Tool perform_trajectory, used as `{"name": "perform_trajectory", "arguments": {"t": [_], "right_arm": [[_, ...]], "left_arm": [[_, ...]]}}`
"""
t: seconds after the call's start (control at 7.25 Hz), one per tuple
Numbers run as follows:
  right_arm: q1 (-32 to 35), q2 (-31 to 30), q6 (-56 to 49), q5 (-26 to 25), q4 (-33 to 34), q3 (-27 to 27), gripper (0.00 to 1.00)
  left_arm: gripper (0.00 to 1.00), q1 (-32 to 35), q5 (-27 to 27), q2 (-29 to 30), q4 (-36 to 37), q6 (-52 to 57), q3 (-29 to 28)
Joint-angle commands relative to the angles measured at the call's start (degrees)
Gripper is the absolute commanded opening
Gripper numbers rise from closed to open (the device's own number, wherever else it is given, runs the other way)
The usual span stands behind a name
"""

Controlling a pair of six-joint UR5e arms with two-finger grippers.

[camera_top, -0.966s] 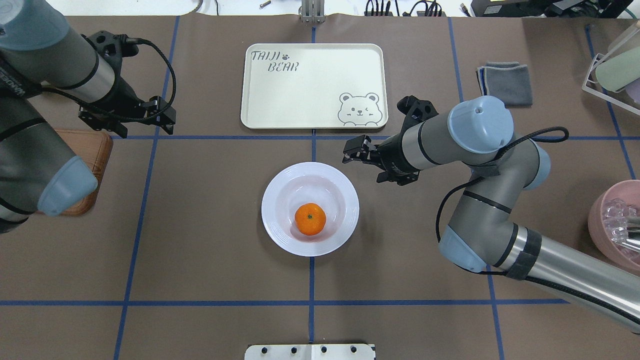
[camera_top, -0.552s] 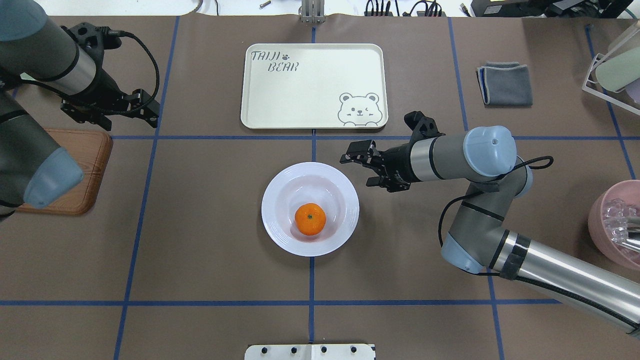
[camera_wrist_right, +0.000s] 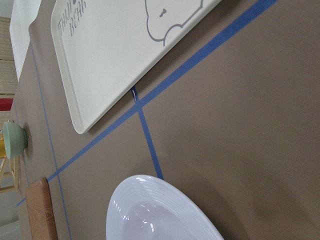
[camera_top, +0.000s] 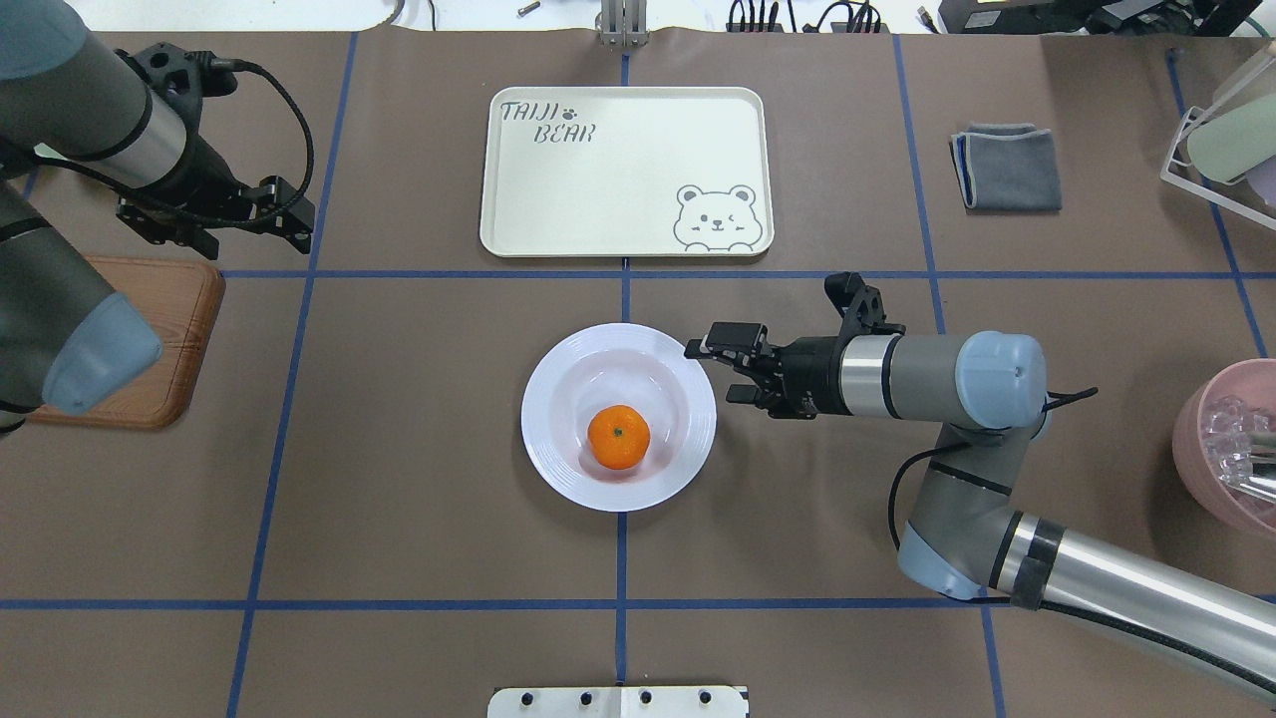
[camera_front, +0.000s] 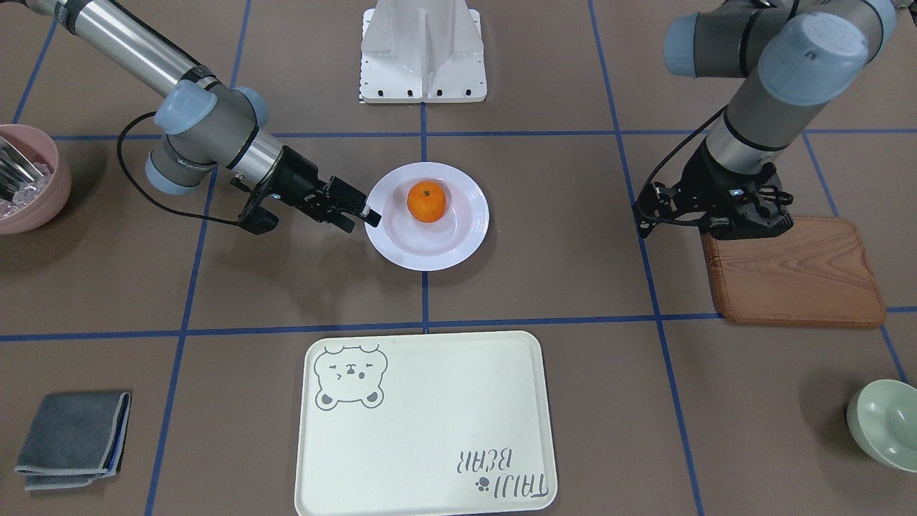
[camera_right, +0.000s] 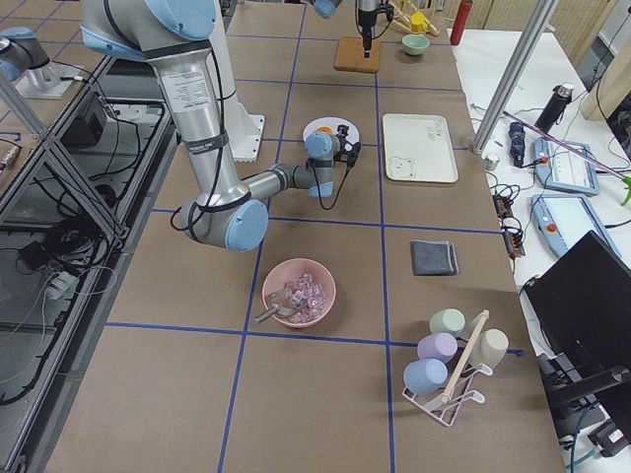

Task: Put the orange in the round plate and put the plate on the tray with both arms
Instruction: 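Grip the rim of the white plate nearest the right gripper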

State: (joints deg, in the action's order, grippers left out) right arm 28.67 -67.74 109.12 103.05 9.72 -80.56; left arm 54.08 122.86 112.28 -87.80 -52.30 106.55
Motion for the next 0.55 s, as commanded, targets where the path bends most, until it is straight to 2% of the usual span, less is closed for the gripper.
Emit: {"name": "perform_trajectory", "arguments": {"t": [0.0, 0.41], "right_arm": [[-2.4, 0.0, -0.1, -1.5, -1.8, 0.7, 0.98], [-3.9, 0.5, -0.2, -3.3, -1.6, 1.1, 0.98]], "left_arm": [[0.98, 0.1, 0.8, 0.2, 0.8, 0.0, 0.2], [0.98, 0.2, 1.1, 0.6, 2.9, 0.0, 1.6]]}}
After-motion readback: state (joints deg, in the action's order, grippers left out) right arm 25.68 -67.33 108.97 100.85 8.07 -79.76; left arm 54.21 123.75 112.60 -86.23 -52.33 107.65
